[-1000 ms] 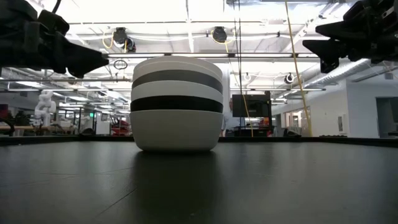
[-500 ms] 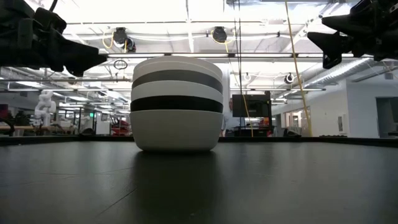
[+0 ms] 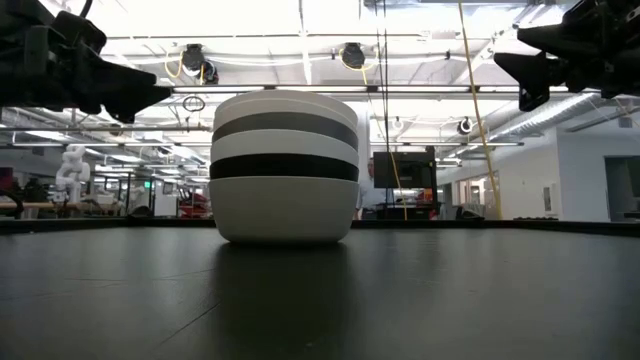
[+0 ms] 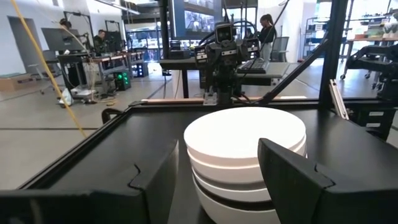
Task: Nest bowls inside each other
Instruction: Return to Home Position
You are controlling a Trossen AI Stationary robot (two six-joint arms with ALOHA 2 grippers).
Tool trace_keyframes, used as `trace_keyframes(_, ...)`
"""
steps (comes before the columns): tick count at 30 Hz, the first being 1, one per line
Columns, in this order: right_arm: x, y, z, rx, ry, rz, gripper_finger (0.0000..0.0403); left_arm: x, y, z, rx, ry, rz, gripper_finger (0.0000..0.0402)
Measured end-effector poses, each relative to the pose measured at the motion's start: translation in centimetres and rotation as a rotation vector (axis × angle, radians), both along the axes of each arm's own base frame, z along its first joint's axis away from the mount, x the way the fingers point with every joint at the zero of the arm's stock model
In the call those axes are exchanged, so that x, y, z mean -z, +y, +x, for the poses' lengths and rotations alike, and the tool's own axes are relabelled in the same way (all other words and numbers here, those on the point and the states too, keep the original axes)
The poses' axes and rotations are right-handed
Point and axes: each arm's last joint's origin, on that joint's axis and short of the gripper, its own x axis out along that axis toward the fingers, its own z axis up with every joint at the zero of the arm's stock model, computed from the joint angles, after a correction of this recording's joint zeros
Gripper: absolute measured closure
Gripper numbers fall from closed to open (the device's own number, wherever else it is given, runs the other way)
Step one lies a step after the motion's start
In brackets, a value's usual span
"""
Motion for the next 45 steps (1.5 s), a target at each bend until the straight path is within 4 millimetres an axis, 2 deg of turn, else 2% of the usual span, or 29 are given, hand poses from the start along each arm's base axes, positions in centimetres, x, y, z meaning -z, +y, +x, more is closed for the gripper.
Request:
trace_keyframes(9, 0.02, 0.08, 0.0, -0.028, 0.004, 0.005, 0.0205, 0.0, 0.0, 0.0, 0.002, -0.001, -0.033, 0.0179)
trace_keyframes(13, 0.02, 0.07, 0.0, -0.024, 0.003, -0.012, 0.0226, 0.0, -0.02, 0.0, 0.006, -0.001, -0.019, 0.0188)
trace_keyframes(16, 0.03, 0.07, 0.0, -0.023, 0.003, -0.018, 0.0271, -0.01, -0.08, 0.0, 0.029, 0.0, -0.003, 0.0233)
trace_keyframes(21, 0.13, 0.08, 0.02, -0.019, 0.014, -0.042, 0.0377, -0.01, -0.1, 0.0, 0.034, 0.0, 0.0, 0.0364)
trace_keyframes(23, 0.23, 0.08, 0.03, -0.02, 0.023, -0.055, 0.0395, -0.01, -0.13, 0.0, 0.043, 0.0, 0.002, 0.039)
trace_keyframes(45, 0.53, 0.14, 0.07, -0.046, 0.056, -0.029, 0.0399, -0.1, -0.23, 0.0, 0.077, -0.01, -0.003, 0.04)
